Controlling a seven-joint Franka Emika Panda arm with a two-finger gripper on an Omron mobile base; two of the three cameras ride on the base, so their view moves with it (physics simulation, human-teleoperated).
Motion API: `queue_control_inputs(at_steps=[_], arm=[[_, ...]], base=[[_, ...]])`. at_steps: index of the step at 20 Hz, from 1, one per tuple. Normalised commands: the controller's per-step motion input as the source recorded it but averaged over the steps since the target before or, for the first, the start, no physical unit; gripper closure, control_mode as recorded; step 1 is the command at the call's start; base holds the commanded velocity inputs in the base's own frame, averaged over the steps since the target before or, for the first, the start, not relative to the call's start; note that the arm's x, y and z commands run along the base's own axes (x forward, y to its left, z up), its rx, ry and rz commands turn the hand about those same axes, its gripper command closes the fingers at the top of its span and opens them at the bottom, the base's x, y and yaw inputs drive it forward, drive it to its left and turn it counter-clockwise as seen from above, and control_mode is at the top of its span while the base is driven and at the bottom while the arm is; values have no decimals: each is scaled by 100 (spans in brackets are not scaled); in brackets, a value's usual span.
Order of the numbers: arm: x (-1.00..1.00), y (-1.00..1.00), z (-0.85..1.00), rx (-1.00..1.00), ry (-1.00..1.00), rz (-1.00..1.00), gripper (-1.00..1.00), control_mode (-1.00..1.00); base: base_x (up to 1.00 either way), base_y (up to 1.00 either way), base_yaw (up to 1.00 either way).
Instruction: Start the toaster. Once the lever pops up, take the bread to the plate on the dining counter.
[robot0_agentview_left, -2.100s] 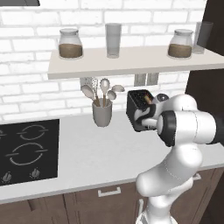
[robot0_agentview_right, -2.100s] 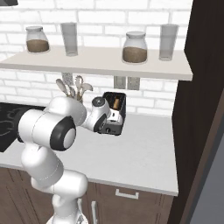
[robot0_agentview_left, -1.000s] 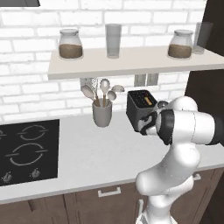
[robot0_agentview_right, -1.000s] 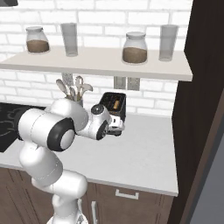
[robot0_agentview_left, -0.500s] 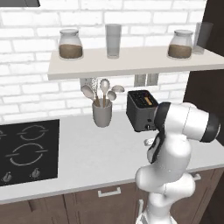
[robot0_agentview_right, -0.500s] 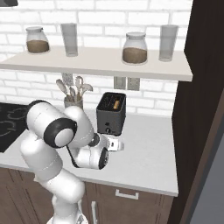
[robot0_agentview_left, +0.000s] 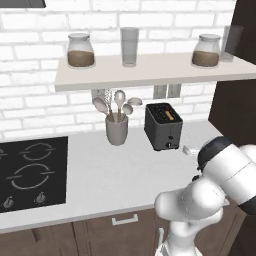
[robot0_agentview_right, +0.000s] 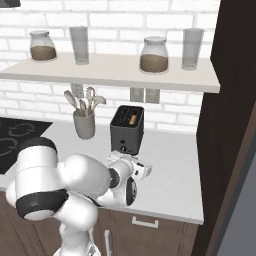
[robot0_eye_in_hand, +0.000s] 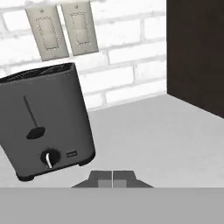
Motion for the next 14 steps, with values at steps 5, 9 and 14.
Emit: queue_control_inputs(at_steps=[5,9,14], arm=[[-18,-16,100,21,-12,-13,100,-100],[-19,-7,100,12,10,-6,100,-100],[-35,-36,100,3,33,-6,100,-100]], base=[[0,0,0],[0,0,0],[0,0,0]])
